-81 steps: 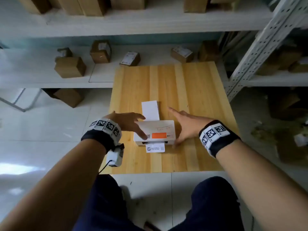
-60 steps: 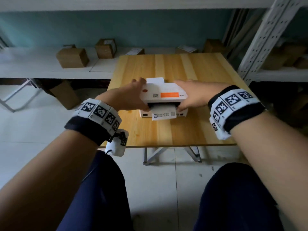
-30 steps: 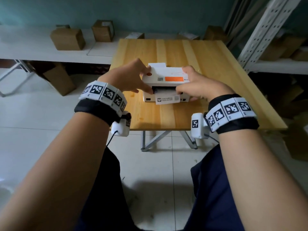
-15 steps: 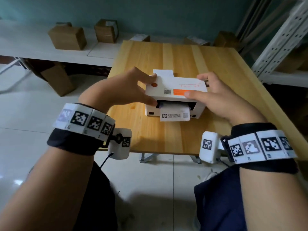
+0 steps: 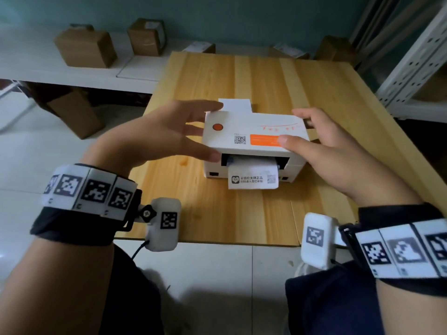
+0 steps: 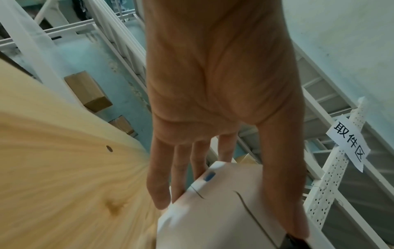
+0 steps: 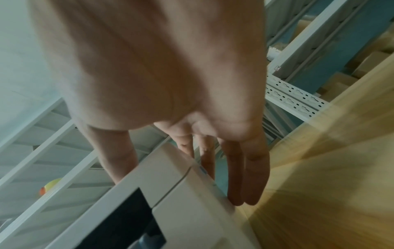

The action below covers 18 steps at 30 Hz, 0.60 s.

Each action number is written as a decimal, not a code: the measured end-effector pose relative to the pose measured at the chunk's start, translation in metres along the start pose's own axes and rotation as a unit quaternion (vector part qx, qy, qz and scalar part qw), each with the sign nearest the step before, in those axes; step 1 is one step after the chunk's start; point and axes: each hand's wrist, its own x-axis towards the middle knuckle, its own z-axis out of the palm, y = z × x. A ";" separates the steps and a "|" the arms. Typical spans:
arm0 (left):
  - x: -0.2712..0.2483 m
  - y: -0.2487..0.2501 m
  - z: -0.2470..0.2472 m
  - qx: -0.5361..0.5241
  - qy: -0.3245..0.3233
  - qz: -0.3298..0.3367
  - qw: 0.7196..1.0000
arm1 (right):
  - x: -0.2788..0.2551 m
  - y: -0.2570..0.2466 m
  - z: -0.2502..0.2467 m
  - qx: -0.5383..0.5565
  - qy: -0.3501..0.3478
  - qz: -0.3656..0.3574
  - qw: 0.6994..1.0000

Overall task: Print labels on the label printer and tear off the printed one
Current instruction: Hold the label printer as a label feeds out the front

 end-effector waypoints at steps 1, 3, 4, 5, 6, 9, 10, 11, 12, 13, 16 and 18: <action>0.000 -0.001 0.000 -0.005 0.002 -0.003 1.000 | 0.000 0.001 0.000 0.002 0.000 -0.003 1.000; -0.001 -0.003 0.000 -0.013 0.008 -0.010 1.000 | -0.001 0.003 0.000 0.008 -0.001 -0.009 1.000; -0.002 -0.003 0.000 -0.014 0.010 -0.008 1.000 | -0.002 0.003 0.001 0.010 -0.002 -0.011 1.000; -0.002 -0.004 0.000 -0.014 0.011 -0.004 1.000 | -0.003 0.002 0.001 0.011 -0.002 -0.011 1.000; -0.002 -0.004 0.000 -0.013 0.012 0.001 1.000 | -0.004 0.002 0.002 0.013 0.002 -0.013 1.000; -0.003 -0.006 0.000 -0.015 0.011 0.008 1.000 | -0.006 0.001 0.004 0.020 0.019 -0.021 0.999; -0.003 -0.006 0.000 -0.018 0.008 0.010 1.000 | -0.007 0.000 0.005 0.022 0.023 -0.023 0.999; -0.003 -0.006 -0.001 -0.021 0.005 0.010 1.000 | -0.007 0.000 0.005 0.025 0.024 -0.024 0.999; -0.003 -0.006 -0.001 -0.024 0.005 0.009 1.000 | -0.007 0.000 0.006 0.028 0.025 -0.024 0.999; -0.003 -0.006 -0.001 -0.023 0.007 0.007 1.000 | -0.008 -0.001 0.006 0.030 0.024 -0.025 0.999; -0.003 -0.007 -0.001 -0.021 0.016 0.005 1.000 | -0.010 0.000 0.004 0.039 0.002 -0.028 0.999; -0.002 -0.008 0.000 -0.026 0.015 0.014 0.999 | -0.009 0.002 -0.003 0.038 -0.028 -0.031 0.998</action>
